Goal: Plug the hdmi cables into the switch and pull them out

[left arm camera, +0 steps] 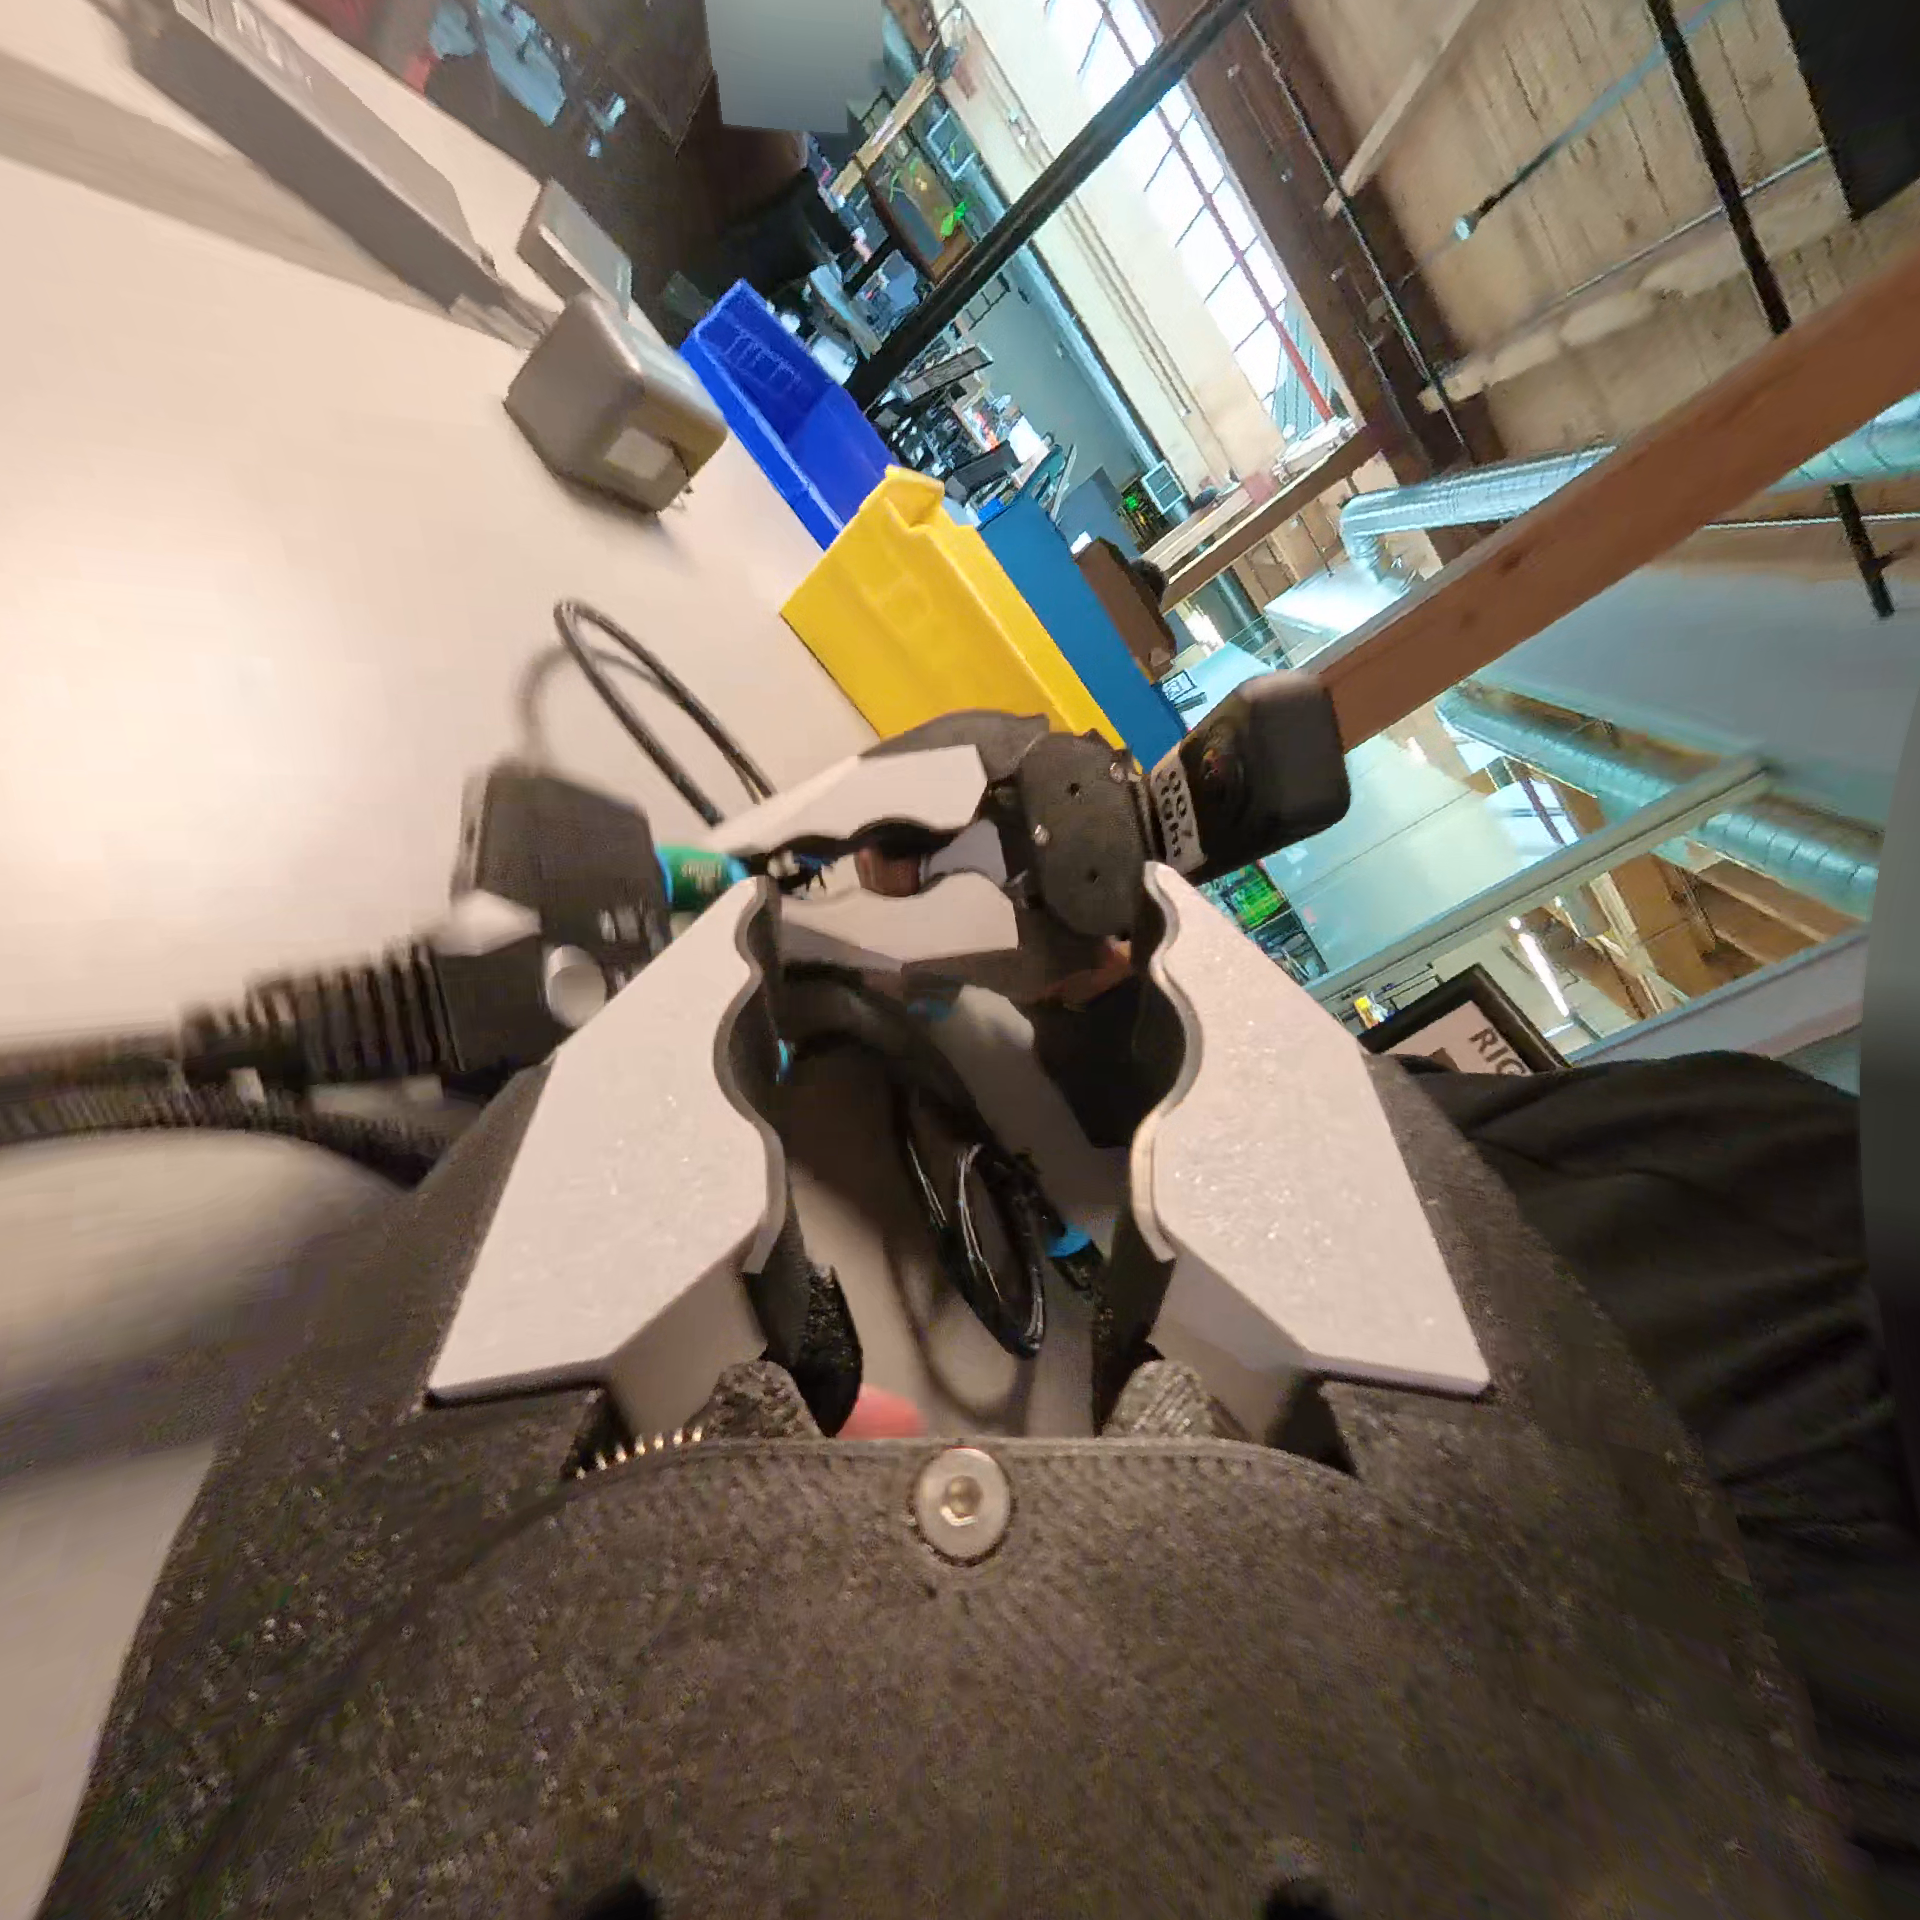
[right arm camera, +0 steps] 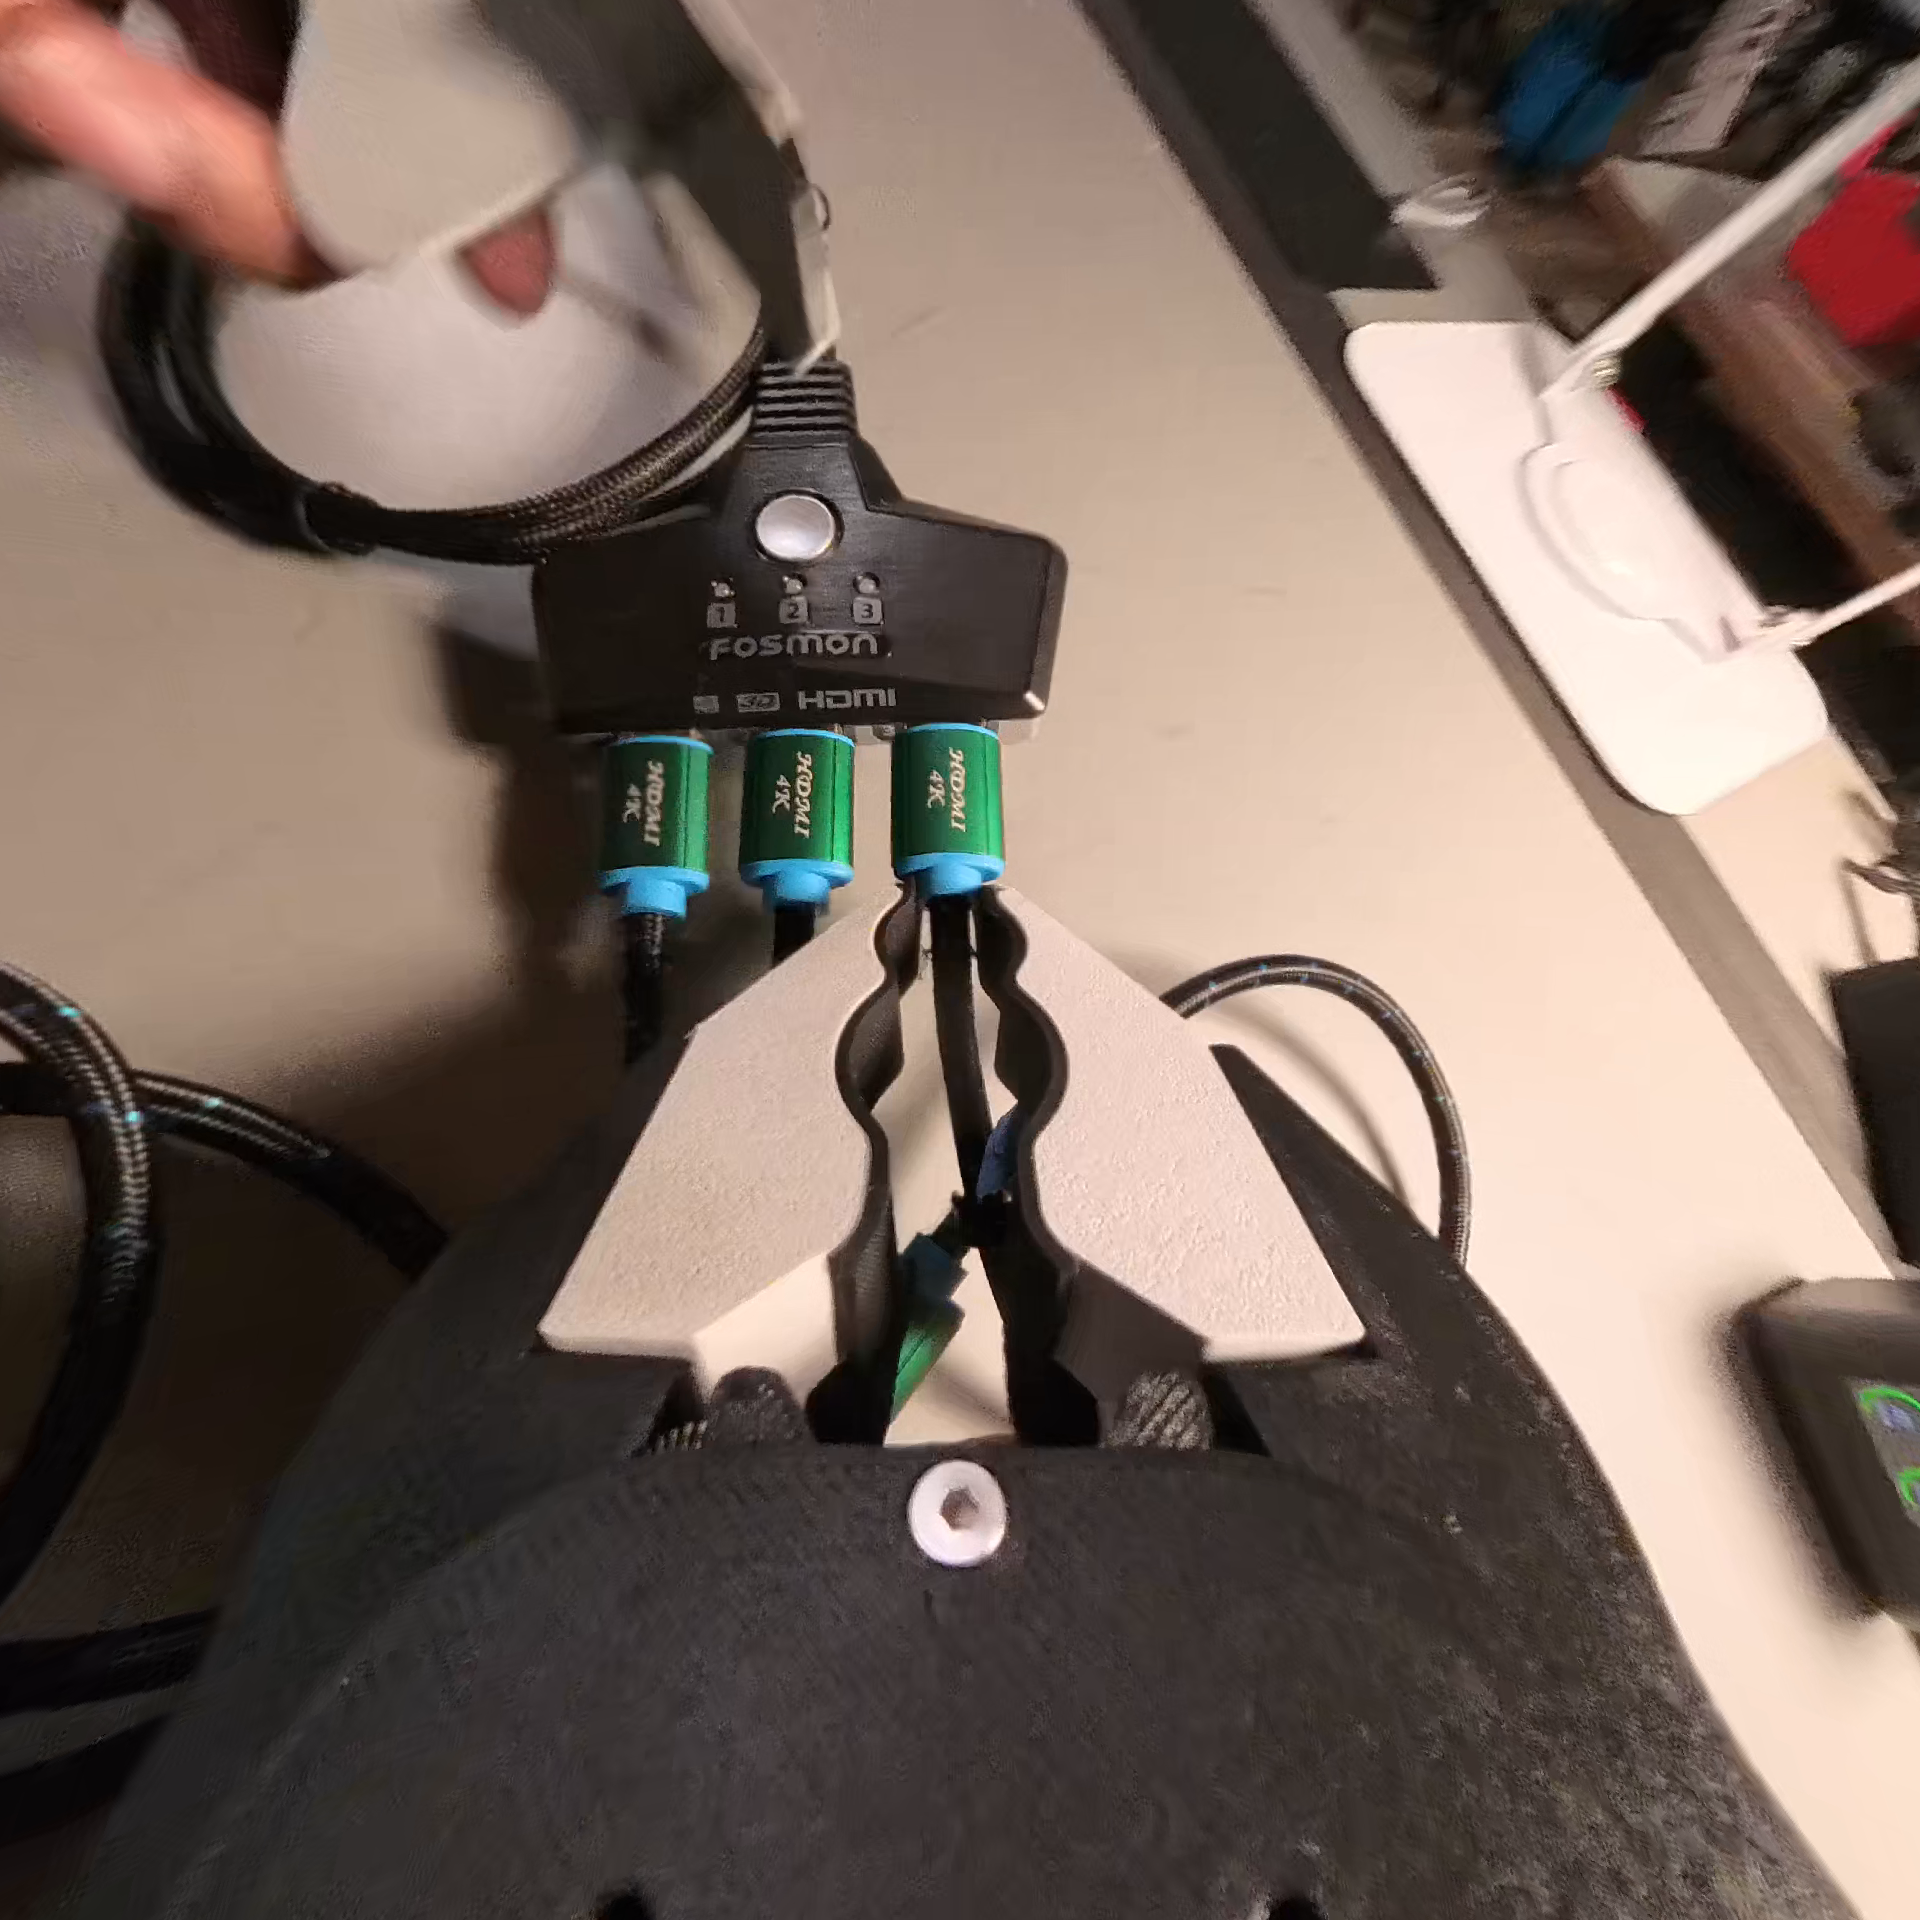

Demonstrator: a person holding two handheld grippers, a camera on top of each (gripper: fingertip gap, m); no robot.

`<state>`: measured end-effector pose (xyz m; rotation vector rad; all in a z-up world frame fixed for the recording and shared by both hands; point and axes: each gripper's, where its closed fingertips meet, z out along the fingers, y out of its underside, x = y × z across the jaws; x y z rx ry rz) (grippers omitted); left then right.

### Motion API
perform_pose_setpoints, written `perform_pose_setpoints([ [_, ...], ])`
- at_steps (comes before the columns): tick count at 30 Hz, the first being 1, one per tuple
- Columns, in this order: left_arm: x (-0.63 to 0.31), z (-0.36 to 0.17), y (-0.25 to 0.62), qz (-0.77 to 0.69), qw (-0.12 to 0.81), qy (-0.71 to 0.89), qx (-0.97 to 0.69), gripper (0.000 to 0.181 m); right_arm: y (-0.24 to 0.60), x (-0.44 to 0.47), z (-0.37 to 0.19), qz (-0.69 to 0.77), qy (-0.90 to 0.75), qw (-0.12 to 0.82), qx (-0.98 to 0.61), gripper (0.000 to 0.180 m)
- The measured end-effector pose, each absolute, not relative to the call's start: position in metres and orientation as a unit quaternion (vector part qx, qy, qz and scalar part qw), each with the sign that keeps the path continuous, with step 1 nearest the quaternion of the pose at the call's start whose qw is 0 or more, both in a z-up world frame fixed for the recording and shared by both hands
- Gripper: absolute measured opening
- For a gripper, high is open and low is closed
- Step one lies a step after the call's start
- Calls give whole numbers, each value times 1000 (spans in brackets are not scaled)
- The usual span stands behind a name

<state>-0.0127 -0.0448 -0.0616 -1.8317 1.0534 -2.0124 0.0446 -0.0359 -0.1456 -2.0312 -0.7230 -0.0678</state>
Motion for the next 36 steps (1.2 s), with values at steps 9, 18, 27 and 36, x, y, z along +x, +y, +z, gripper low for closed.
perform_pose_setpoints([
  [9,-8,-130,-71,-611,12,350,-710,64,-27,60,-108,-60,-235,561,-791,10],
  [18,-1,-98,-22,-692,147,250,-661,65,-33,33,-91,-10,-209,602,-770,10],
  [27,-5,-77,-22,-707,229,273,-611,32,-43,-9,-97,39,-226,603,-764,10],
  [36,-9,-78,-24,-707,221,287,-608,24,-44,-8,-102,-28,-281,595,-752,10],
])
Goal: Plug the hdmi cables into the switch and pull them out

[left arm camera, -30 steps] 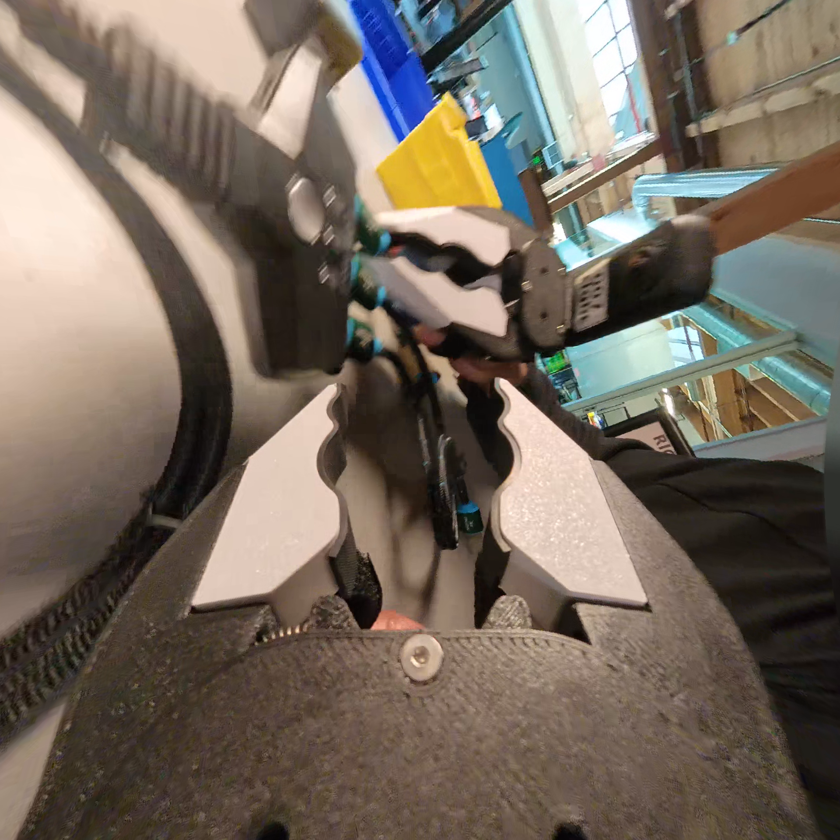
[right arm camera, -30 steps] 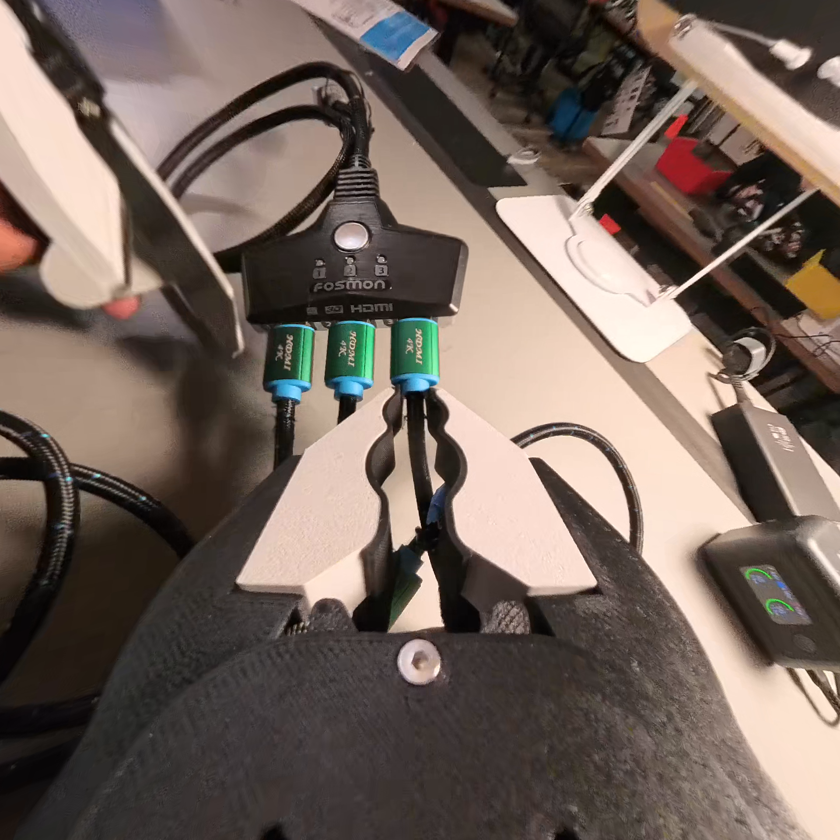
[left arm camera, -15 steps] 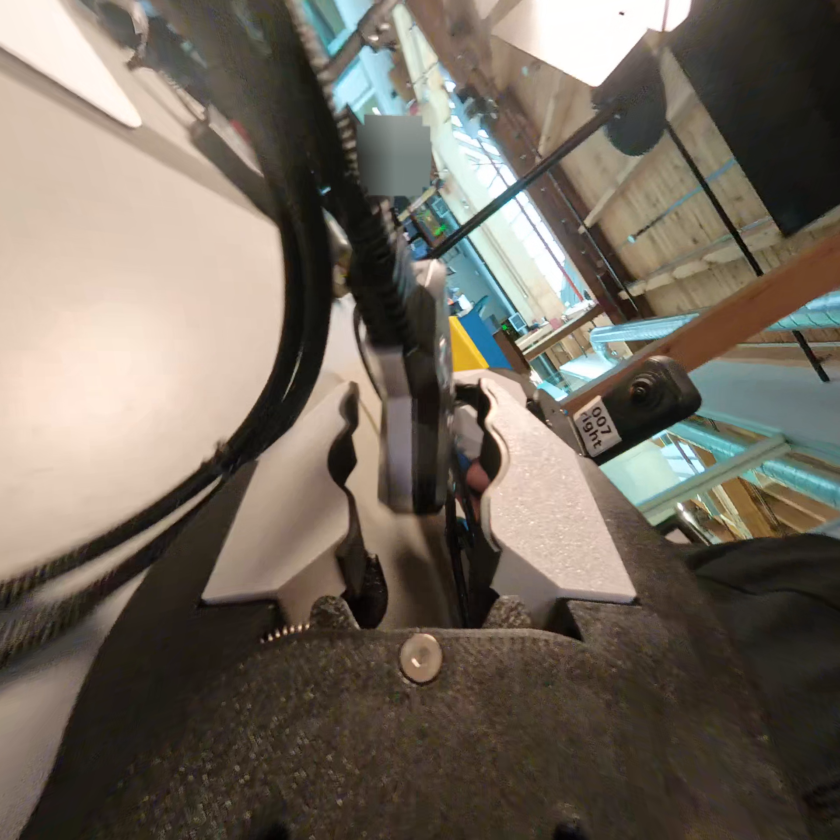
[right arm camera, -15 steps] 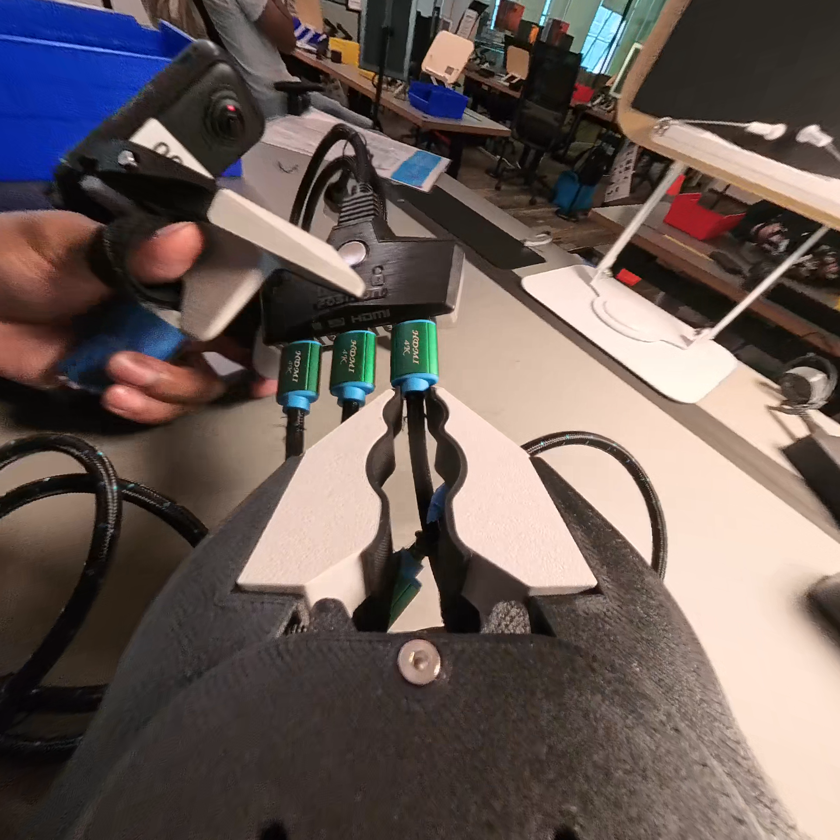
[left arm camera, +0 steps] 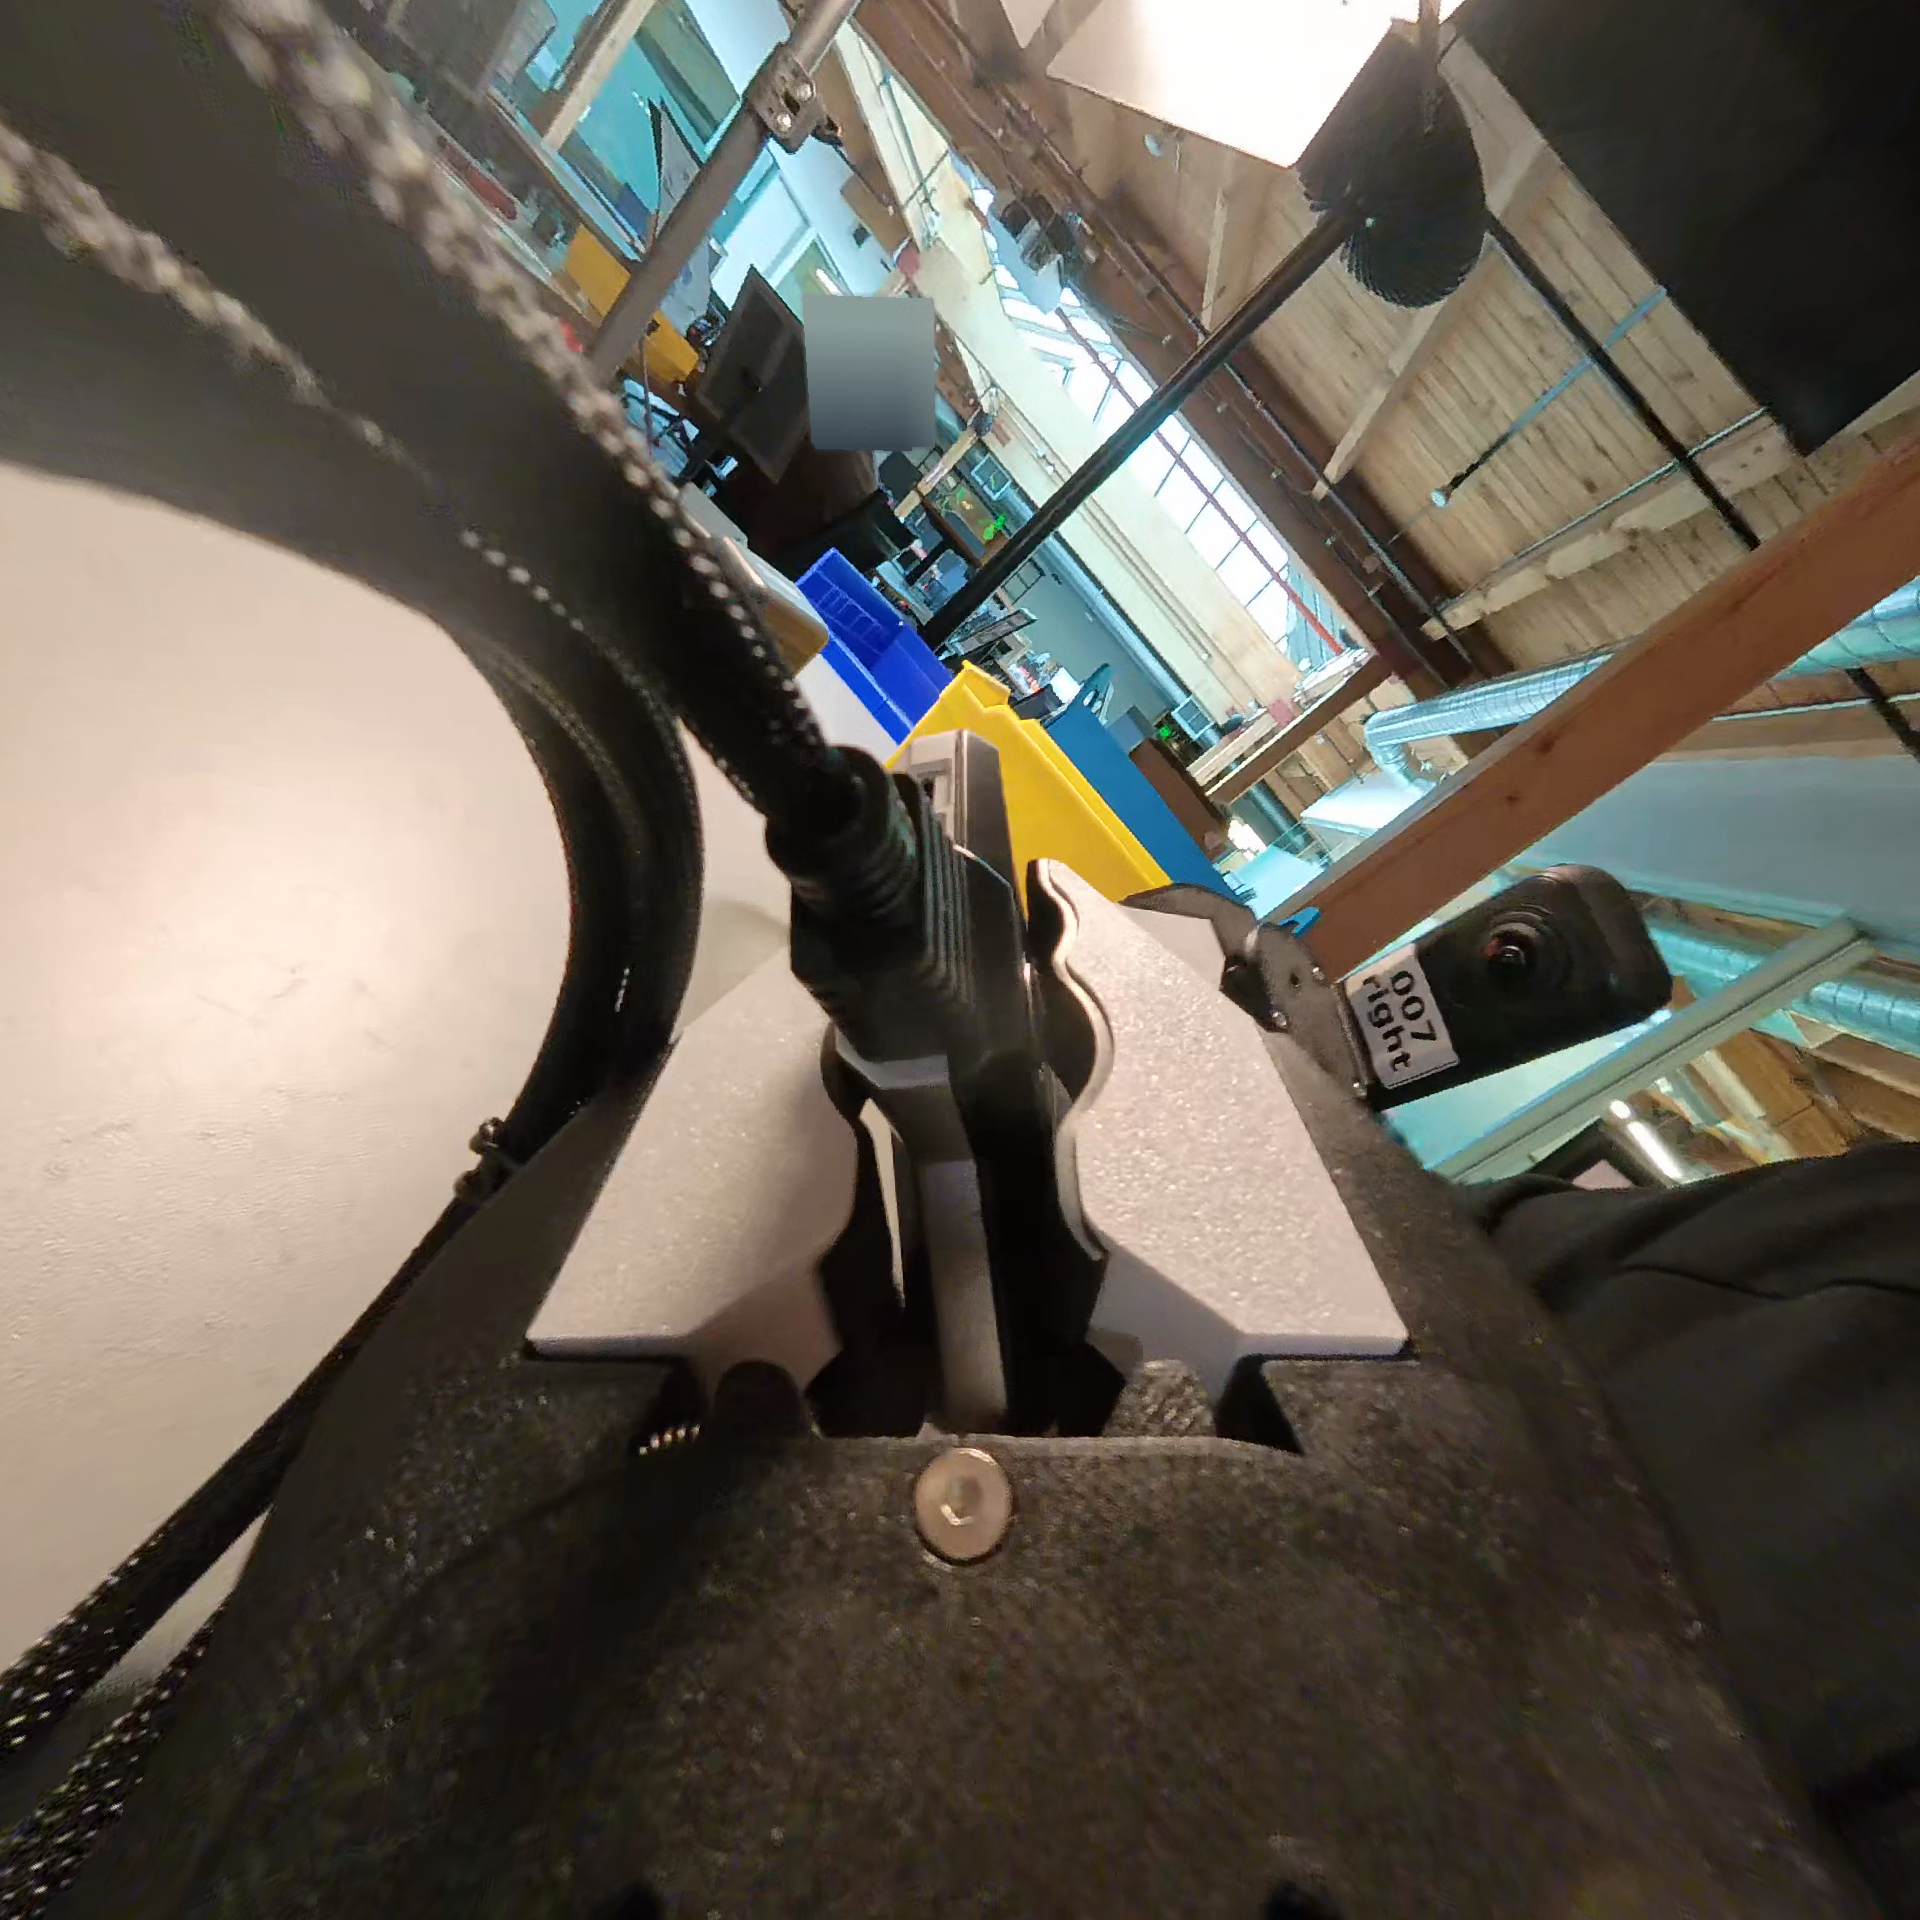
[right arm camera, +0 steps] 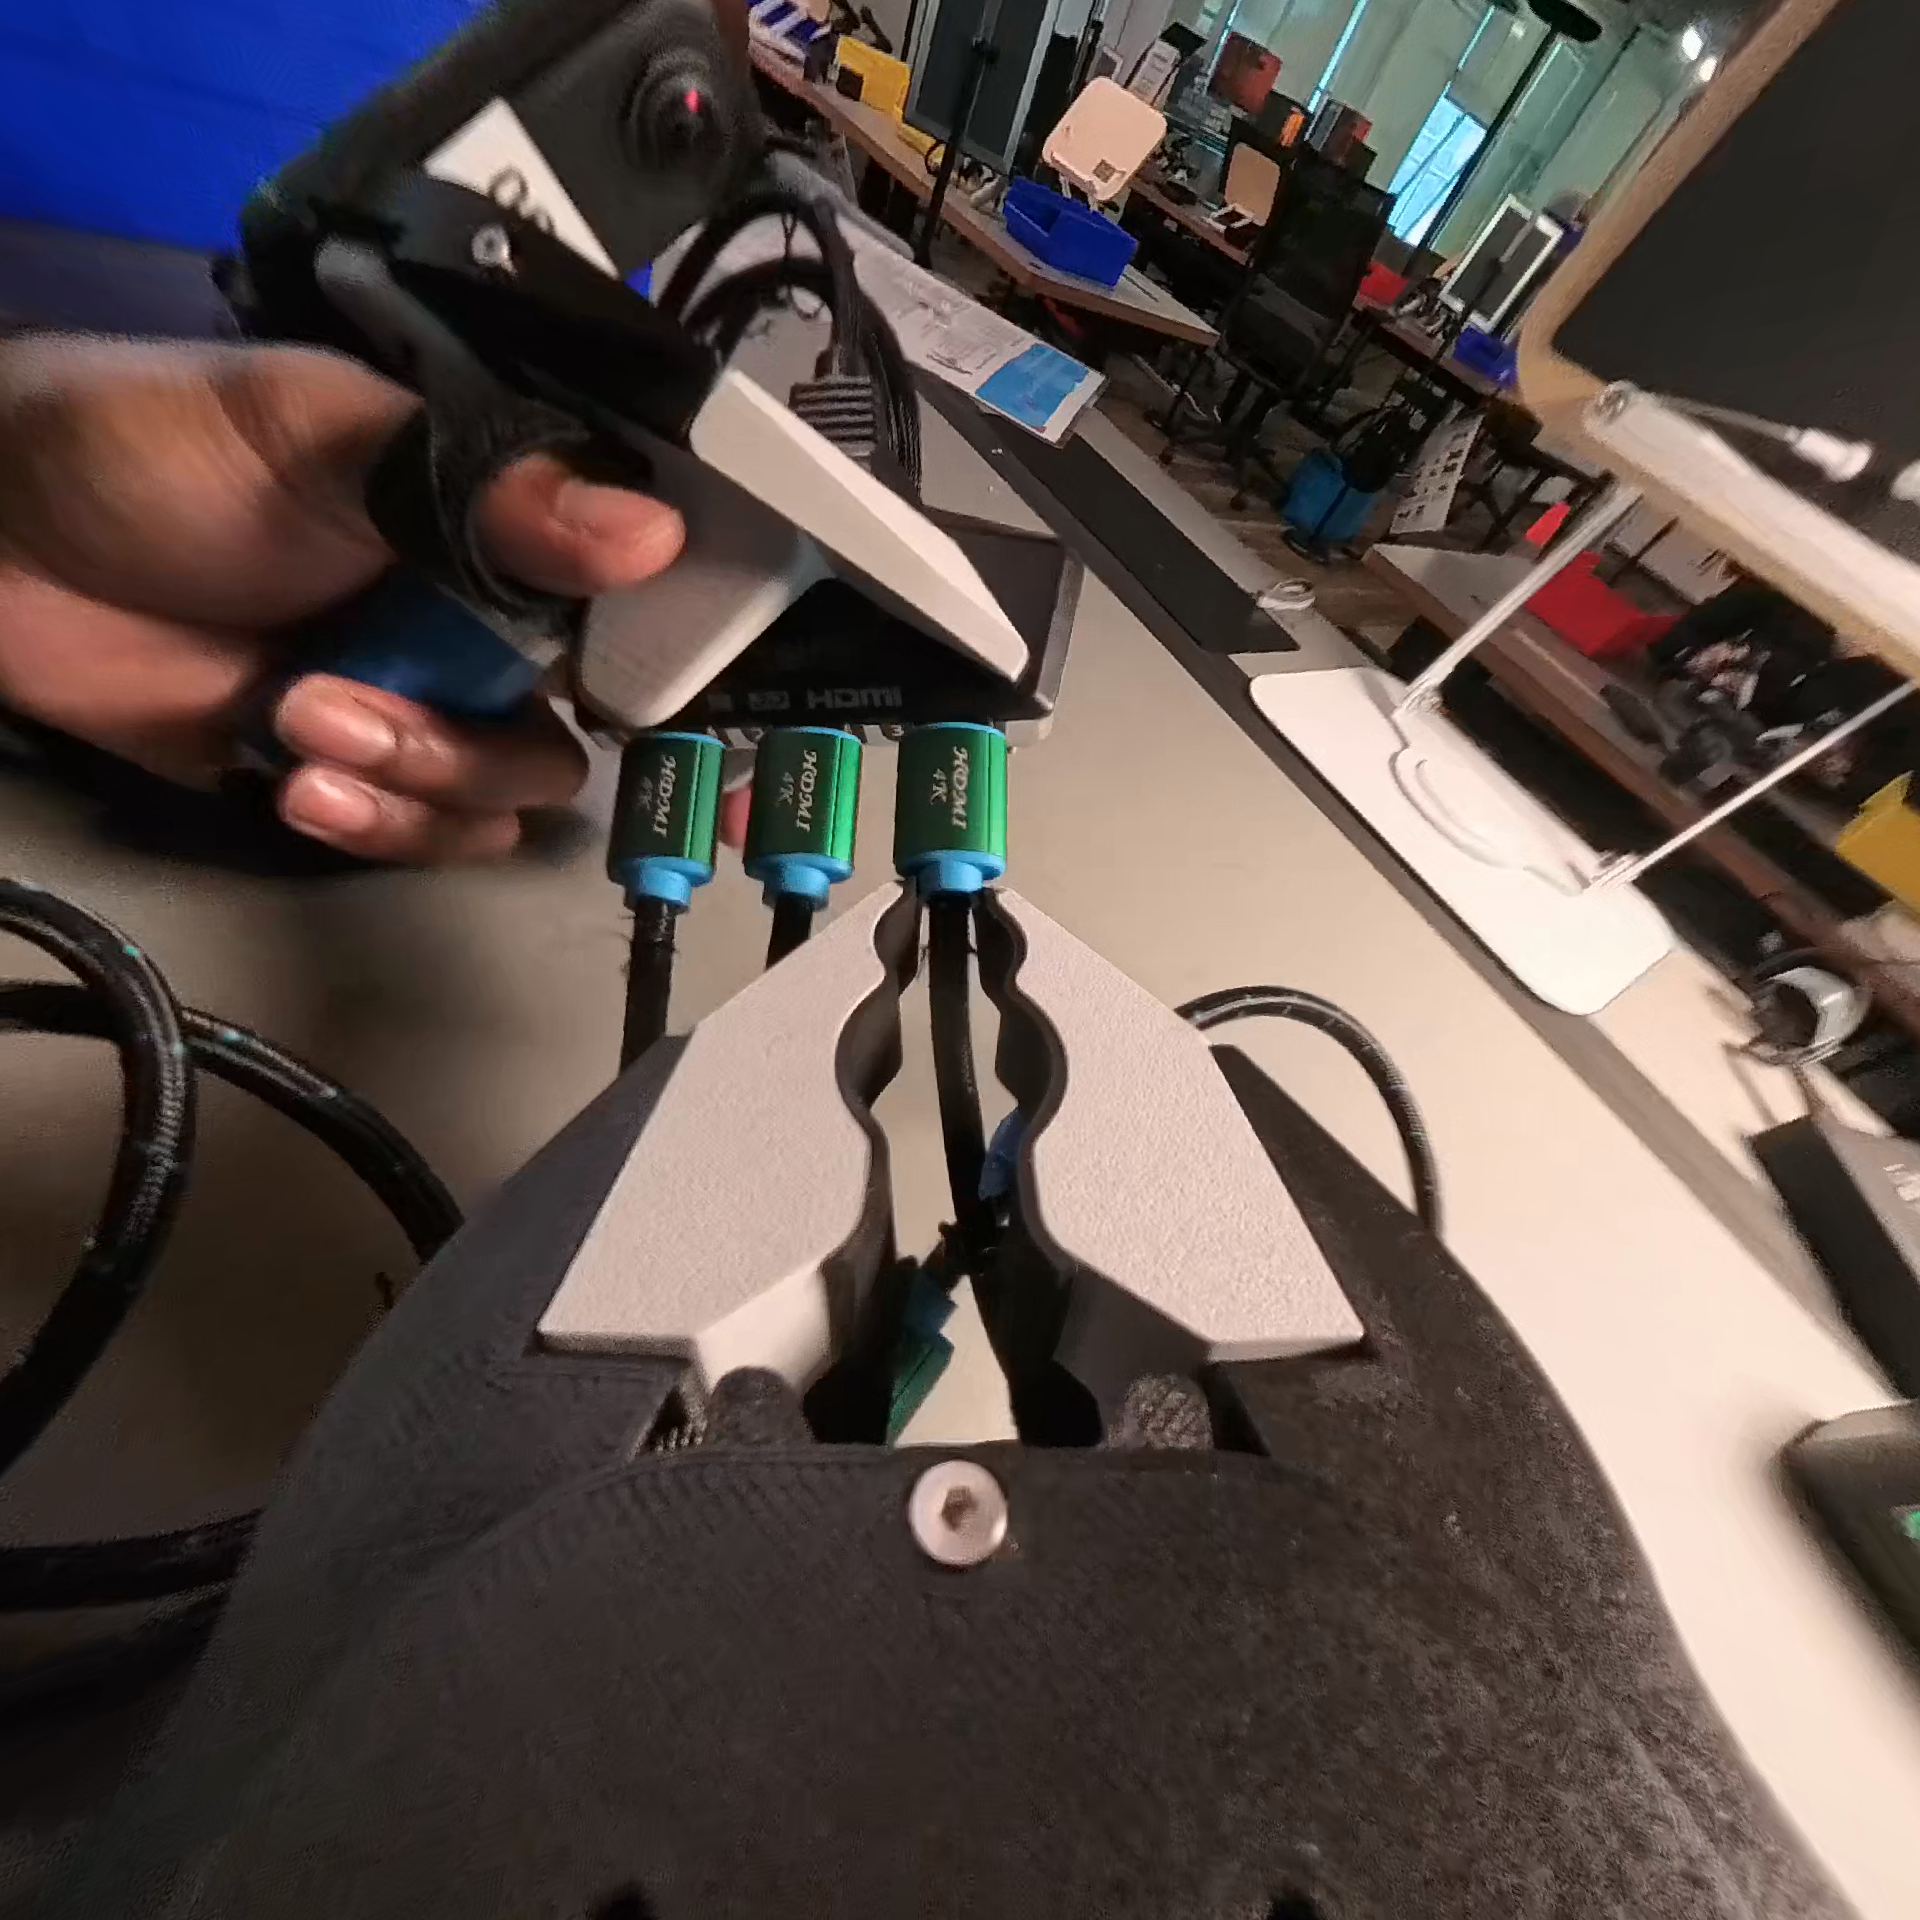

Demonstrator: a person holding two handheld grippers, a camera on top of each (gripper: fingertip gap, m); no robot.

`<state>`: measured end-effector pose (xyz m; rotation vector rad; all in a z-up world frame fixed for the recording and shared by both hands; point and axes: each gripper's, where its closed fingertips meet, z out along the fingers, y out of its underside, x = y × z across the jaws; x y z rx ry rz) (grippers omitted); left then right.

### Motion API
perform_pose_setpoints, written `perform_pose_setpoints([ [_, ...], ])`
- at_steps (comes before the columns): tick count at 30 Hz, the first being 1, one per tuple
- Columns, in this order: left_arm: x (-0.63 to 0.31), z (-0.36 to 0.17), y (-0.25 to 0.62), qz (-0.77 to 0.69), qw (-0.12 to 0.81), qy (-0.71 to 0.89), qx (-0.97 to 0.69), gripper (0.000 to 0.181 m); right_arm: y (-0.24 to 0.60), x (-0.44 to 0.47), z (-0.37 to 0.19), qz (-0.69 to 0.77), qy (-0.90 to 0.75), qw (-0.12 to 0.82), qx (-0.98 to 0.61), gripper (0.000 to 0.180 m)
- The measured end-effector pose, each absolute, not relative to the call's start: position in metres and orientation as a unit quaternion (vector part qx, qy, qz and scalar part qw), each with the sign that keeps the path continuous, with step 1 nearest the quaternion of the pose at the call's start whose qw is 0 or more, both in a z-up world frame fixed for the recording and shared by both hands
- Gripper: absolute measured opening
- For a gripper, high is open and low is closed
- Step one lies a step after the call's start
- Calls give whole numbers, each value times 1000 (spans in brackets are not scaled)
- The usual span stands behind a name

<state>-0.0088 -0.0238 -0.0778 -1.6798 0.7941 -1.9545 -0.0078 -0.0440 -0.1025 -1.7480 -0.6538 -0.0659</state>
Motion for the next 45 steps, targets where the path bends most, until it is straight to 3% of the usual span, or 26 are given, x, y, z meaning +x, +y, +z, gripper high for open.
perform_pose_setpoints([
  [7,-13,-75,-21,-703,241,283,-606,22,-43,-10,-104,-81,-317,591,-737,10],
  [45,-16,-70,-25,-727,224,283,-584,20,-49,-15,-103,-71,-330,593,-731,7],
])
